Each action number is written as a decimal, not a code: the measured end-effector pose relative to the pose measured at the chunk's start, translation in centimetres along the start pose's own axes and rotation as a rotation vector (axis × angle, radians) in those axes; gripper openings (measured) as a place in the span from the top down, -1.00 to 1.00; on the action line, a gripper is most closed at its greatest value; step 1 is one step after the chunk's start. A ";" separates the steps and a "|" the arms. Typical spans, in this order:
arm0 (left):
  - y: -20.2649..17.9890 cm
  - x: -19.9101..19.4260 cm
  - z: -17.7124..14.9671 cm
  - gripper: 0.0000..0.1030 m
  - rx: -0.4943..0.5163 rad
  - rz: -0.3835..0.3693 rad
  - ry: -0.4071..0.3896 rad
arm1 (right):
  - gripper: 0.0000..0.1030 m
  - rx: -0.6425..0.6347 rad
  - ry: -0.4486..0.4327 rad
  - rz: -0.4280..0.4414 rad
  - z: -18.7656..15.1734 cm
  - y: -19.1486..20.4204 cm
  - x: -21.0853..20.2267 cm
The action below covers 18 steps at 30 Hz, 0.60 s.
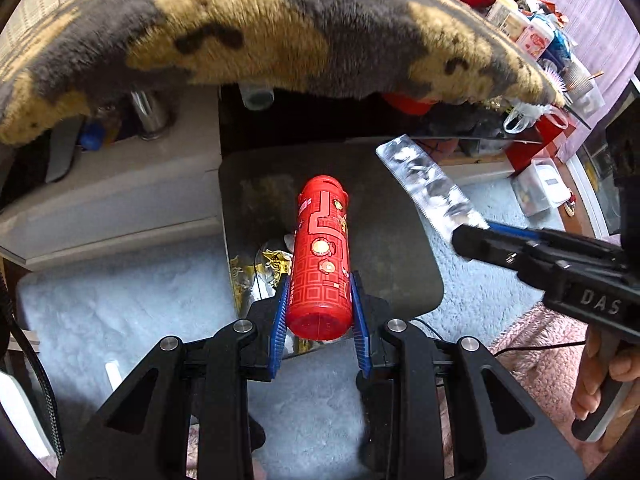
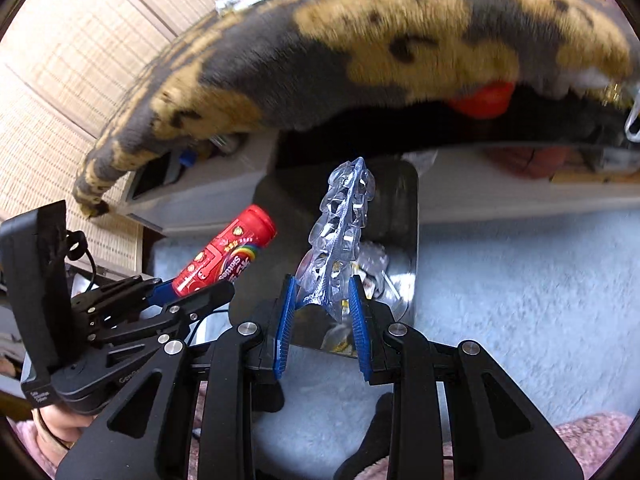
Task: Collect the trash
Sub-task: 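Lower both held items over the bin and open both tools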
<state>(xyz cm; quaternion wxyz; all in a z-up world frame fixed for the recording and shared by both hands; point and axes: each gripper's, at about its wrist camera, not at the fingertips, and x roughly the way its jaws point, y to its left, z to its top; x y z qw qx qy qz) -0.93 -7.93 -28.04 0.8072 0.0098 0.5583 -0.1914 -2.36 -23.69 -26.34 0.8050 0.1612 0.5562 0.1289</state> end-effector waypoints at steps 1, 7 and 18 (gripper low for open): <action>0.1 0.4 0.1 0.48 -0.001 -0.002 0.008 | 0.45 0.005 0.013 0.001 0.0 -0.1 0.6; 0.9 2.1 0.4 0.48 -0.015 -0.020 0.044 | 0.42 0.024 0.034 0.001 0.8 -0.5 2.1; 1.3 2.5 1.1 0.40 -0.025 -0.016 0.064 | -0.06 0.005 -0.006 -0.048 2.7 -0.3 2.2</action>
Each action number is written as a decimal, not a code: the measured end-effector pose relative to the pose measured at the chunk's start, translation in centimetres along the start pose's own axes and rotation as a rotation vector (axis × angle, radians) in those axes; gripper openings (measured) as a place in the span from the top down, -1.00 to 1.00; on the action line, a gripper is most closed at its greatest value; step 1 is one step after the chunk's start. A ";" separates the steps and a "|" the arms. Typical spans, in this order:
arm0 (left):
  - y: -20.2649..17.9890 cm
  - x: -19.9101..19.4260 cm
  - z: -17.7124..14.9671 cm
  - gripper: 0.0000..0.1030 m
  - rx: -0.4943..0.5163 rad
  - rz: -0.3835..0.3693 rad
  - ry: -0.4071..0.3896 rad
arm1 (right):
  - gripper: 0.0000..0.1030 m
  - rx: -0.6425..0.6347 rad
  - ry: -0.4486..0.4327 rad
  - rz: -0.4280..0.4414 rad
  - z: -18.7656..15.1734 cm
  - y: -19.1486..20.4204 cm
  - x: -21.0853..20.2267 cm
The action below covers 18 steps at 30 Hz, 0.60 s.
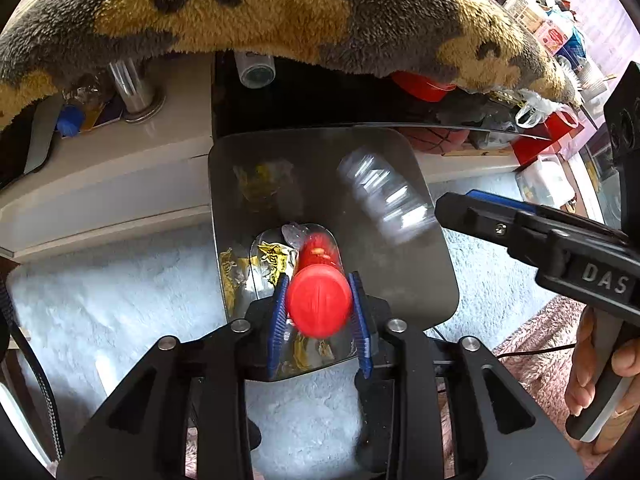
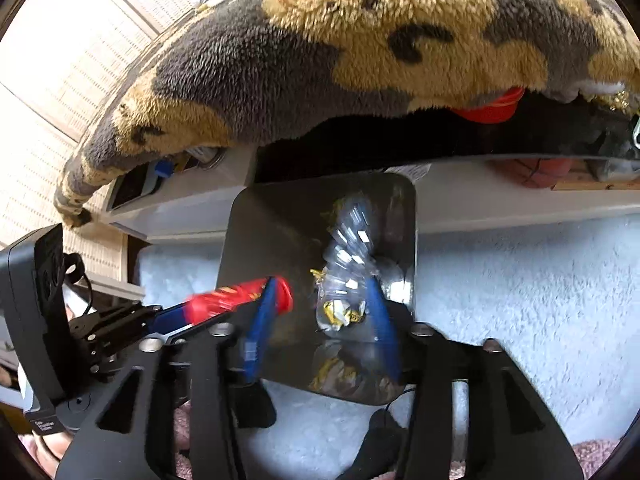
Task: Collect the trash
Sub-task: 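Lower both held items over the bin and open both tools, then grasp the cream-tipped tube with the left tool while the right tool grasps the white plastic bag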
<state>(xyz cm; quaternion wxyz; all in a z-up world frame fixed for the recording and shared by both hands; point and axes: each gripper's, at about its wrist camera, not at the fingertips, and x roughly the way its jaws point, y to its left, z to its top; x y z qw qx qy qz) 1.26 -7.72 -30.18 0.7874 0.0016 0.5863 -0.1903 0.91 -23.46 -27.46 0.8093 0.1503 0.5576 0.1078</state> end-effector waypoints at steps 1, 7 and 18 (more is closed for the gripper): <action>0.0 -0.1 0.1 0.30 -0.003 0.000 -0.004 | -0.06 0.001 -0.003 -0.001 0.1 0.0 -0.1; -0.2 -2.4 0.6 -0.46 0.004 0.034 -0.054 | -0.57 -0.001 -0.049 -0.050 0.9 -0.4 -2.0; -0.3 -9.6 4.6 -0.84 -0.005 0.067 -0.226 | -0.93 -0.053 -0.261 -0.118 5.5 0.1 -9.0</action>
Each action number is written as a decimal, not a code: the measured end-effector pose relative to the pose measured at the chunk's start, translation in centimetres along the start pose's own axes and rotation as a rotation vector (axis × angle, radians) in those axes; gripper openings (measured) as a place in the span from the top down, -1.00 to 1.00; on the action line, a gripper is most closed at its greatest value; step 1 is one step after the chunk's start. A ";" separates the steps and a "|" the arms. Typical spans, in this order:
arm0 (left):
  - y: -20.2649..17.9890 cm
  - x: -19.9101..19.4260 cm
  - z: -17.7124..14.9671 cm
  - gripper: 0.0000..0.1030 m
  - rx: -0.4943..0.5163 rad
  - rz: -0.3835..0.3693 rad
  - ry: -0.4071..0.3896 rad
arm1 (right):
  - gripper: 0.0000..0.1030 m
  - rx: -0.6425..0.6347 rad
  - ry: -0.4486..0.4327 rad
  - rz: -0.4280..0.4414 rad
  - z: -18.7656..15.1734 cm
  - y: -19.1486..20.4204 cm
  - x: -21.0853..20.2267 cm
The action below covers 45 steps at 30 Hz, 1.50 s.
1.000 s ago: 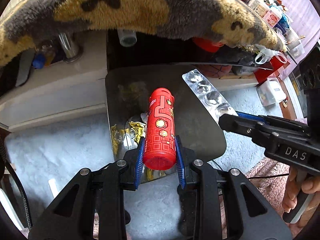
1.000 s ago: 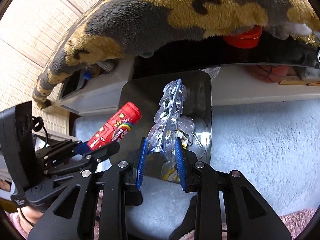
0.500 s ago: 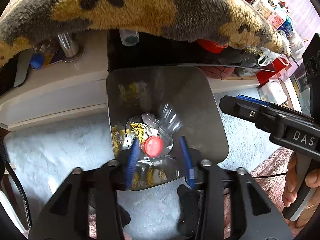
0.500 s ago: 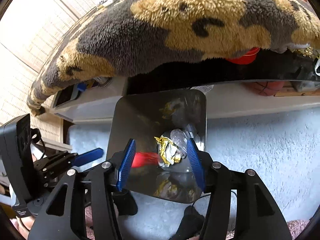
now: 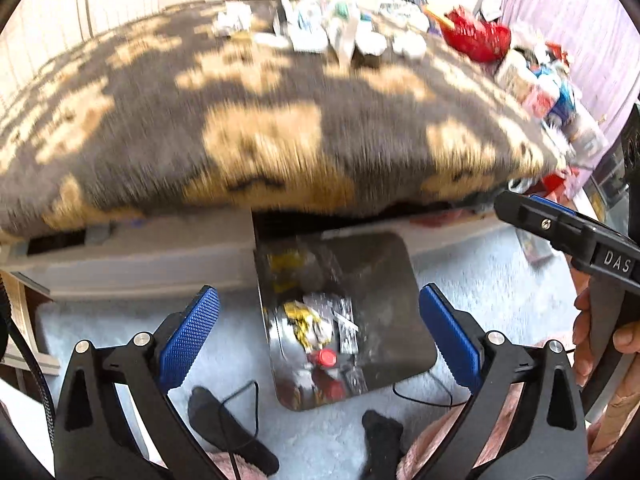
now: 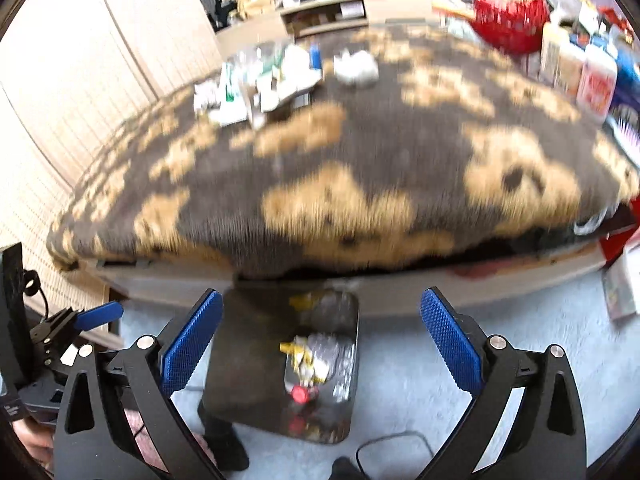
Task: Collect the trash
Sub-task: 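Grasp the cream-tipped tube with the left tool while the right tool grasps the white plastic bag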
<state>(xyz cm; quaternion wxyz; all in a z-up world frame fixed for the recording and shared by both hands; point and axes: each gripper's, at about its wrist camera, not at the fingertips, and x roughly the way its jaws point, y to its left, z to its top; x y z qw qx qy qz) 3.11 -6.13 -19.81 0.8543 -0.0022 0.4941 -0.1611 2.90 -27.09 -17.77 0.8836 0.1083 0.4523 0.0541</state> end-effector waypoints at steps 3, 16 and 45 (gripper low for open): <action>0.3 -0.7 1.9 -0.84 -0.014 0.009 -0.036 | -0.93 -0.010 -0.053 -0.011 2.6 0.1 -0.6; 2.1 -0.2 12.2 -0.84 -0.029 0.030 -0.179 | -0.93 0.046 -0.144 -0.027 11.3 -2.3 1.8; 5.9 11.4 23.4 0.18 -0.101 0.190 -0.124 | -0.11 0.105 -0.151 -0.026 18.9 -3.5 11.8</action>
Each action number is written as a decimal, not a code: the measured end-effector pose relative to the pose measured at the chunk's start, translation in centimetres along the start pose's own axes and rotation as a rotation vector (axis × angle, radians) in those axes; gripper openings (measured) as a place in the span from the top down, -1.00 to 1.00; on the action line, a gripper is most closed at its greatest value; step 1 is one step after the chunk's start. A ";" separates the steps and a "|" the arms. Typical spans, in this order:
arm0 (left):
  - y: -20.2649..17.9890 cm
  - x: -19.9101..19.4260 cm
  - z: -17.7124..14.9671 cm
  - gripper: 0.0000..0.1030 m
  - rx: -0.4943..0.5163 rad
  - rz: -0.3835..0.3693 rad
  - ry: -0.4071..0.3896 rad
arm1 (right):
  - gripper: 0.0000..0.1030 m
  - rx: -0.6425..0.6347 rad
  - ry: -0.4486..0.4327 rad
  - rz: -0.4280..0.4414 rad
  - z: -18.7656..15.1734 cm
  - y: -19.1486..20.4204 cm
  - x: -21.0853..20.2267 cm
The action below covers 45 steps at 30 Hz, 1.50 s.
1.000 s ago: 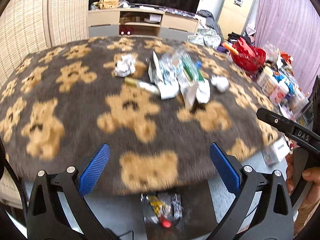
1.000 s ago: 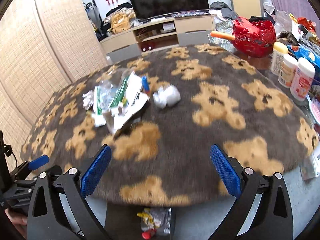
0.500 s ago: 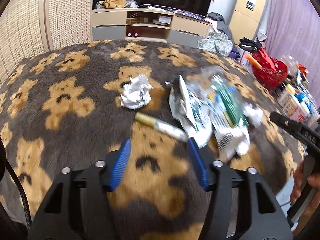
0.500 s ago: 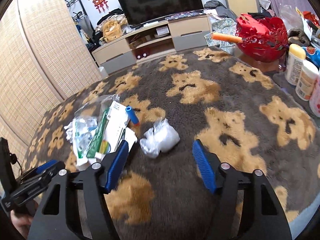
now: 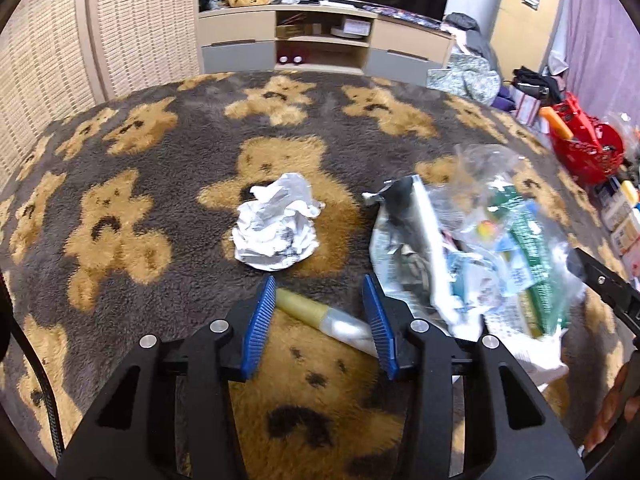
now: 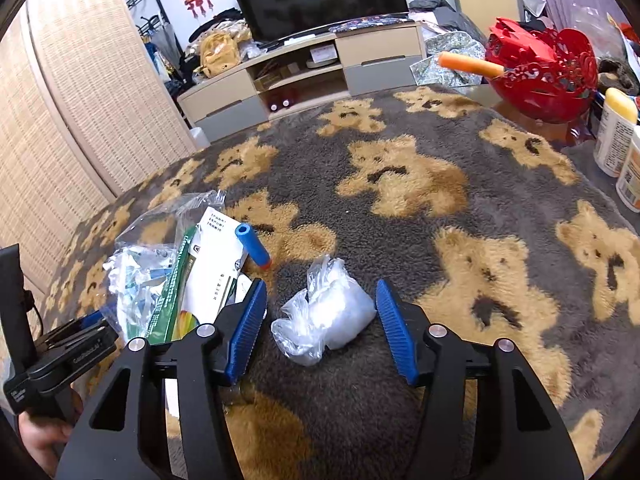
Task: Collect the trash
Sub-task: 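Grasp the cream-tipped tube with the left tool while the right tool grasps the white plastic bag, then move both items over the bin and open both tools to drop them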
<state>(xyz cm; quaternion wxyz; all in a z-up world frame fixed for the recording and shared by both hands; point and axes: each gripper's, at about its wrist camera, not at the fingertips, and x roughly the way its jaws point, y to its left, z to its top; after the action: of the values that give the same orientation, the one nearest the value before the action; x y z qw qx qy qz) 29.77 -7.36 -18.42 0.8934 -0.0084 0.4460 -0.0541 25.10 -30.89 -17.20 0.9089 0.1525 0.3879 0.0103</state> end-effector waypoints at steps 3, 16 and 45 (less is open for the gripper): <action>-0.5 0.6 -0.4 0.18 0.024 0.024 0.008 | -0.06 -0.005 0.016 -0.001 -0.1 0.2 1.0; -0.1 -1.6 -3.2 0.57 0.057 -0.002 0.002 | 0.50 -0.012 0.047 0.006 -2.1 -1.1 -0.3; -1.3 -12.0 -16.3 0.80 0.093 -0.124 0.071 | 0.53 -0.114 0.161 0.087 -14.2 2.2 -11.7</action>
<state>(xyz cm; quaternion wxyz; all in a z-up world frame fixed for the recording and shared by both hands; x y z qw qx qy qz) 9.48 -6.84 -18.65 0.8713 0.0076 0.4731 -0.1301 7.08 -26.59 -17.57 0.8808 0.1160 0.4513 0.0838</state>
